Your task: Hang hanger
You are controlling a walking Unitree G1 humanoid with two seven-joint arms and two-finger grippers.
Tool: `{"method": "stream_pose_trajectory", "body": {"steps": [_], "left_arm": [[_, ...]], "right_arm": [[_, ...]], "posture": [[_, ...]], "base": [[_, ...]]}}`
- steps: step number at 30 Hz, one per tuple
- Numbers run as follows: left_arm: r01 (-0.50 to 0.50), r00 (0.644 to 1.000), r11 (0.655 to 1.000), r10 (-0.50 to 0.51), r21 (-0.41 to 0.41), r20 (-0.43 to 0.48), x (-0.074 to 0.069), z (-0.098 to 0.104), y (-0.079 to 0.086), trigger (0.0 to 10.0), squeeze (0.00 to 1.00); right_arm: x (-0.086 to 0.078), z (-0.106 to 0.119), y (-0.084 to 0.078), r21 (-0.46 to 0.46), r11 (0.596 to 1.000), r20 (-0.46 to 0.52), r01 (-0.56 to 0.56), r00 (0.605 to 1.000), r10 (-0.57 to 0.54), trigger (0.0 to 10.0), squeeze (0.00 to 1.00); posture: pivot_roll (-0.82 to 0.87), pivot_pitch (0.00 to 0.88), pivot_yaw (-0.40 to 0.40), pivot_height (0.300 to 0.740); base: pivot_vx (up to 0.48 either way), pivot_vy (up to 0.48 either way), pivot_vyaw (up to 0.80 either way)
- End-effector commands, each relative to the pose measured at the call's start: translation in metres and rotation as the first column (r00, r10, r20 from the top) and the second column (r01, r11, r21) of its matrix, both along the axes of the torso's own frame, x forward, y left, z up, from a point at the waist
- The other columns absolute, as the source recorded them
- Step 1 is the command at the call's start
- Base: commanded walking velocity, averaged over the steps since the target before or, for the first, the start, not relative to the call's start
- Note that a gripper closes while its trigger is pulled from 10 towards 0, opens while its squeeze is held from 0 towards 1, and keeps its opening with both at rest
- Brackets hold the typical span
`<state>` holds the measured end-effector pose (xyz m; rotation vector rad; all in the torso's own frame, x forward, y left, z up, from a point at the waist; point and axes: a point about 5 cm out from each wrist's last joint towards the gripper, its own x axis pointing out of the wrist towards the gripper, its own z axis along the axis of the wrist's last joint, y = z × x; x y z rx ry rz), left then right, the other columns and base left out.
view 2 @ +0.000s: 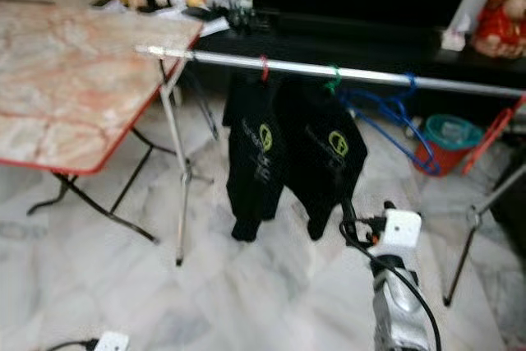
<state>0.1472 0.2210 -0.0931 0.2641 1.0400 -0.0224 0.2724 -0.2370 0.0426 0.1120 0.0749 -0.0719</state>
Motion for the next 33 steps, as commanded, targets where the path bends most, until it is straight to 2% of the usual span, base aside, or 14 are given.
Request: {"method": "stream_pose_trajectory", "body": {"steps": [1,11,15,19,22,33], "left_arm": [[-0.005,1.0,1.0,0.005,-0.018,-0.004,-0.002,-0.002,-0.006,10.0,0.0],[-0.02,1.0,0.999,0.021,-0.037,0.007,-0.002,-0.002,-0.005,10.0,0.0],[-0.02,1.0,0.999,0.02,-0.035,0.007,-0.002,-0.002,-0.005,10.0,0.0],[-0.018,1.0,0.999,0.019,-0.036,0.007,-0.002,-0.001,-0.005,10.0,0.0],[-0.016,1.0,0.999,0.017,-0.037,0.006,-0.002,-0.001,-0.005,10.0,0.0],[-0.016,1.0,0.999,0.017,-0.037,0.008,-0.002,-0.001,-0.005,10.0,0.0]], "right_arm": [[-0.002,0.003,-0.004,-0.012,1.0,0.0,0.012,1.0,-0.012,10.0,0.0],[-0.004,0.003,0.0,-0.013,1.0,0.0,0.011,1.0,-0.011,10.0,0.0],[-0.001,0.005,0.002,-0.033,0.999,0.001,-0.021,1.0,0.021,10.0,0.0],[0.005,0.008,0.006,-0.029,1.0,0.002,-0.009,1.0,0.009,10.0,0.0],[0.007,0.01,0.008,-0.017,1.0,0.005,-0.006,1.0,0.006,10.0,0.0],[0.005,0.017,0.015,-0.023,1.0,0.02,-0.013,1.0,0.014,10.0,0.0]], "posture": [[-0.09,0.0,-0.054,0.74],[-0.09,0.0,-0.055,0.74],[-0.1,0.0,-0.054,0.74],[-0.1,0.0,-0.054,0.74],[-0.1,0.0,-0.054,0.74],[-0.1,0.0,-0.055,0.74]], "base": [[0.0,0.0,0.0],[0.0,0.0,0.0],[0.0,0.0,0.0],[0.0,0.0,0.75],[0.0,0.0,0.0],[0.0,0.0,0.0]]}}
